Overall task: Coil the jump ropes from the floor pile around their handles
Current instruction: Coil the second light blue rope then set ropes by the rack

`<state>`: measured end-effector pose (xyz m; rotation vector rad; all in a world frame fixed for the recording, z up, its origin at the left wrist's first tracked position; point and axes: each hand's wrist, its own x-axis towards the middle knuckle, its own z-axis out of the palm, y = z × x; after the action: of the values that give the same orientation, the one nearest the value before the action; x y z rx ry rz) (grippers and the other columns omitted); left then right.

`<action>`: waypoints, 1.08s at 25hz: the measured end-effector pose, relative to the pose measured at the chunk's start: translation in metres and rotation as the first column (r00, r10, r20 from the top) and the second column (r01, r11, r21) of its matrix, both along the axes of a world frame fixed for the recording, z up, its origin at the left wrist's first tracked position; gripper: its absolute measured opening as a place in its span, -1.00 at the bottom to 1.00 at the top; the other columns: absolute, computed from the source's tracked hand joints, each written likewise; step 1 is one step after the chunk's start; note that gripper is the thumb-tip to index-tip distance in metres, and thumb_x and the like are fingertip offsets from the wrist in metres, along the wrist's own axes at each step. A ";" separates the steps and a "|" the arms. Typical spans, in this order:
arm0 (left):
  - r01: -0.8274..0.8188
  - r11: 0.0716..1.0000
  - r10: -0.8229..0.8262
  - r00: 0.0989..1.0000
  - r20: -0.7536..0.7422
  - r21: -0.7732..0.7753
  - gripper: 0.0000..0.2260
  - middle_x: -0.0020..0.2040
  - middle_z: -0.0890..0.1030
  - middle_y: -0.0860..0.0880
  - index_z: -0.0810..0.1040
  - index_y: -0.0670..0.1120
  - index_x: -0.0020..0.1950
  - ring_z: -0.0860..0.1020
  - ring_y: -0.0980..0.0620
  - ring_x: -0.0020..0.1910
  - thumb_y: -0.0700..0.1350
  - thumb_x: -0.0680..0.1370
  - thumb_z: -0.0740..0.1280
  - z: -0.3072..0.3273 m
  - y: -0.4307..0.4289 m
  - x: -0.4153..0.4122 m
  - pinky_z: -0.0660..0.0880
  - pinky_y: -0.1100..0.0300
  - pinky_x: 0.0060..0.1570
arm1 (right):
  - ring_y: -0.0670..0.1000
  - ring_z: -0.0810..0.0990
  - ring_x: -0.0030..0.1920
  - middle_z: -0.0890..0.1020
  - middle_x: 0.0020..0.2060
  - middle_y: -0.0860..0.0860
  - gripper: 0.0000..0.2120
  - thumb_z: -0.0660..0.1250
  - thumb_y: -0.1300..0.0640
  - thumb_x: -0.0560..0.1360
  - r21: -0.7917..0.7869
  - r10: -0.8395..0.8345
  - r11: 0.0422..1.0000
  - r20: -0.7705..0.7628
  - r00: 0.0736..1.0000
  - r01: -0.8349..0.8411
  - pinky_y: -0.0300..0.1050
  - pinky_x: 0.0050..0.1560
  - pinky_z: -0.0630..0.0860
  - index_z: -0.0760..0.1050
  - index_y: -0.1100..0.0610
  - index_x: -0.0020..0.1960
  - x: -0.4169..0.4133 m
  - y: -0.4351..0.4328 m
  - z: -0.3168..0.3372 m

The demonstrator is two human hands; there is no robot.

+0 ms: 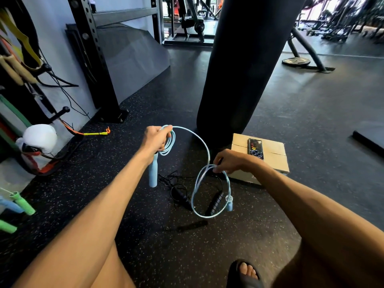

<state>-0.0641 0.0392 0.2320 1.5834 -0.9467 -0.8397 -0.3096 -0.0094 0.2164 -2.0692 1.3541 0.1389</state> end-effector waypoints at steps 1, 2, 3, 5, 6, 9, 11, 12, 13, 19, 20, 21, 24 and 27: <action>-0.029 1.000 0.029 0.999 0.026 0.003 -0.68 -0.66 0.24 0.10 0.42 -0.11 -0.40 0.16 0.13 -0.68 -0.08 0.54 0.33 -0.001 -0.001 0.001 0.12 0.30 -0.55 | -0.02 0.58 -0.17 0.61 -0.05 0.10 -0.79 0.43 0.12 0.51 -0.062 0.011 0.998 -0.031 0.999 -0.013 -0.14 -0.22 0.60 0.55 0.18 0.09 0.001 0.000 0.000; -0.052 0.999 0.051 0.996 0.069 0.011 -0.68 -0.68 0.24 0.10 0.44 -0.11 -0.42 0.19 0.12 -0.67 -0.08 0.52 0.34 -0.001 -0.001 0.001 0.13 0.28 -0.52 | -0.04 0.56 -0.25 0.61 -0.11 0.10 -0.81 0.43 0.09 0.51 -0.121 -0.006 0.993 -0.031 1.000 0.003 -0.19 -0.34 0.54 0.55 0.19 0.03 0.002 0.000 0.001; -0.059 0.998 0.056 0.990 0.126 0.025 -0.68 -0.70 0.26 0.09 0.47 -0.10 -0.43 0.22 0.11 -0.65 -0.08 0.52 0.35 -0.002 0.000 0.001 0.15 0.25 -0.50 | -0.05 0.55 -0.31 0.60 -0.18 0.09 -0.80 0.43 0.08 0.51 -0.154 -0.043 0.987 0.004 0.999 0.043 -0.22 -0.43 0.48 0.54 0.20 0.00 0.004 -0.001 0.004; -0.004 0.997 -0.015 0.970 0.243 0.076 -0.69 -0.72 0.29 0.08 0.56 -0.09 -0.42 0.27 0.07 -0.59 -0.04 0.52 0.37 -0.006 0.002 -0.004 0.18 0.23 -0.48 | 0.00 0.59 -0.37 0.58 -0.25 0.11 -0.77 0.42 0.11 0.52 -0.112 -0.148 0.979 0.167 0.975 0.168 -0.22 -0.52 0.48 0.51 0.27 0.00 0.007 0.000 0.011; 0.045 0.993 -0.076 0.955 0.287 0.113 -0.69 -0.71 0.30 0.08 0.60 -0.09 -0.39 0.28 0.07 -0.57 -0.02 0.53 0.36 -0.009 0.004 -0.008 0.19 0.23 -0.47 | 0.03 0.61 -0.39 0.59 -0.27 0.13 -0.77 0.41 0.13 0.53 -0.067 -0.191 0.975 0.248 0.950 0.213 -0.22 -0.53 0.51 0.49 0.29 0.01 0.008 0.000 0.015; 0.132 0.969 -0.194 0.931 0.309 0.210 -0.73 -0.68 0.32 0.09 0.66 -0.15 -0.28 0.29 0.08 -0.56 -0.02 0.53 0.35 -0.020 0.005 -0.020 0.21 0.23 -0.45 | 0.10 0.66 -0.32 0.62 -0.26 0.17 -0.85 0.34 0.19 0.58 -0.019 -0.258 0.957 0.405 0.877 0.290 -0.12 -0.43 0.63 0.47 0.28 0.02 0.009 0.005 0.024; 0.118 0.972 -0.167 0.956 0.241 0.204 -0.77 -0.64 0.31 0.08 0.64 -0.16 -0.29 0.25 0.07 -0.59 -0.08 0.50 0.33 -0.021 0.003 -0.024 0.20 0.25 -0.48 | 0.16 0.69 -0.20 0.66 -0.20 0.20 -0.90 0.31 0.21 0.59 -0.054 -0.278 0.942 0.432 0.858 0.332 0.04 -0.22 0.68 0.46 0.26 0.01 0.010 0.004 0.023; 0.096 0.977 -0.134 0.971 0.197 0.191 -0.76 -0.63 0.30 0.06 0.62 -0.15 -0.31 0.24 0.08 -0.61 -0.09 0.50 0.32 -0.020 0.002 -0.024 0.18 0.27 -0.50 | 0.16 0.70 -0.17 0.68 -0.19 0.20 -0.92 0.29 0.22 0.60 -0.072 -0.282 0.937 0.424 0.860 0.342 0.09 -0.14 0.68 0.45 0.24 -0.01 0.010 0.003 0.022; 0.072 0.981 -0.100 0.983 0.152 0.181 -0.75 -0.62 0.30 0.06 0.59 -0.14 -0.34 0.22 0.09 -0.62 -0.09 0.51 0.31 -0.018 0.000 -0.023 0.17 0.29 -0.53 | 0.16 0.70 -0.18 0.68 -0.20 0.21 -0.93 0.26 0.23 0.61 -0.071 -0.296 0.932 0.420 0.858 0.356 0.12 -0.10 0.67 0.43 0.22 -0.04 0.010 0.003 0.022; 0.031 0.986 -0.031 1.000 -0.003 0.162 -0.76 -0.63 0.26 0.07 0.43 -0.11 -0.36 0.15 0.12 -0.66 -0.11 0.51 0.25 -0.011 0.003 -0.013 0.10 0.33 -0.59 | 0.17 0.70 -0.13 0.69 -0.12 0.26 -0.89 0.25 0.38 0.53 -0.126 -0.391 0.872 0.403 0.827 0.473 0.10 -0.13 0.66 0.41 0.22 -0.11 -0.002 -0.008 0.018; 0.066 0.983 -0.060 0.997 -0.042 0.174 -0.75 -0.62 0.24 0.07 0.41 -0.10 -0.36 0.14 0.12 -0.66 -0.11 0.52 0.25 -0.010 0.005 -0.013 0.10 0.33 -0.59 | 0.16 0.68 -0.07 0.68 -0.06 0.23 -0.88 0.29 0.37 0.50 -0.194 -0.386 0.860 0.359 0.850 0.472 0.07 -0.13 0.62 0.41 0.23 0.00 -0.005 -0.011 0.015; 0.117 0.976 -0.102 0.991 -0.092 0.183 -0.75 -0.62 0.21 0.07 0.39 -0.10 -0.34 0.12 0.13 -0.66 -0.10 0.54 0.24 -0.010 0.005 -0.012 0.09 0.32 -0.57 | 0.17 0.64 -0.01 0.65 0.00 0.21 -0.77 0.30 0.35 0.49 -0.253 -0.386 0.847 0.312 0.868 0.468 0.04 -0.13 0.55 0.39 0.24 0.12 -0.006 -0.012 0.013; 0.326 0.928 -0.274 0.924 -0.266 0.178 -0.74 -0.59 0.17 0.08 0.38 -0.11 -0.30 0.10 0.14 -0.64 -0.08 0.59 0.22 -0.007 0.005 -0.012 0.06 0.24 -0.51 | 0.19 0.56 0.16 0.58 0.15 0.19 -0.61 0.26 0.34 0.49 -0.323 -0.281 0.873 0.279 0.918 0.365 -0.05 -0.03 0.45 0.35 0.22 0.30 -0.001 -0.012 0.011; 0.480 0.862 -0.409 0.849 -0.335 0.162 -0.71 -0.56 0.17 0.08 0.39 -0.11 -0.27 0.10 0.16 -0.62 -0.06 0.63 0.20 -0.007 0.006 -0.018 0.06 0.21 -0.47 | 0.12 0.55 0.26 0.56 0.27 0.15 -0.54 0.30 0.28 0.51 -0.260 -0.089 0.948 0.346 0.934 0.186 -0.07 0.23 0.50 0.37 0.13 0.40 0.012 -0.006 0.013</action>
<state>-0.0816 0.0453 0.2253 1.3975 -1.0442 -1.5264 -0.2975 -0.0154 0.2289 -2.0991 1.3627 -0.4771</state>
